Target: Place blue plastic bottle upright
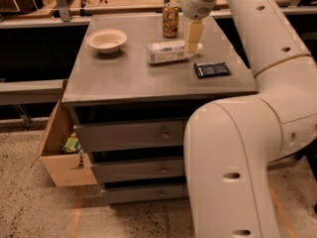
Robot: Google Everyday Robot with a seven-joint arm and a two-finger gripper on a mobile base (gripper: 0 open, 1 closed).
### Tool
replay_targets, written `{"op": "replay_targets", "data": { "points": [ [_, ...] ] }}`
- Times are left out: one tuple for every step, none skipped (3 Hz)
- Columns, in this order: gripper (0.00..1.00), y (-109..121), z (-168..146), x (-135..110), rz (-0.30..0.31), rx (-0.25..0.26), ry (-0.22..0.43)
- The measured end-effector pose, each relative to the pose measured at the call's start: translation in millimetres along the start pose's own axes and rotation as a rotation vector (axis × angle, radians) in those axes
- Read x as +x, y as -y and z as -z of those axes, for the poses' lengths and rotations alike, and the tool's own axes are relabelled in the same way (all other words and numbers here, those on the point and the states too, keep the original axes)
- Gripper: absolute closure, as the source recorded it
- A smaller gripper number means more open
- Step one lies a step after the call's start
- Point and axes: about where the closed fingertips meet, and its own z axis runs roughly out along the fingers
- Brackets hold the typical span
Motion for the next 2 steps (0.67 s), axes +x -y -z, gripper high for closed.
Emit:
{"op": "replay_targets", "data": {
  "points": [
    [0.0,-1.3,-32.3,-4.4,-0.021,-0.046,0.012],
    [0.0,-7.3,-60.5,-2.2,-0.047,-0.091,0.004]
  ]
}}
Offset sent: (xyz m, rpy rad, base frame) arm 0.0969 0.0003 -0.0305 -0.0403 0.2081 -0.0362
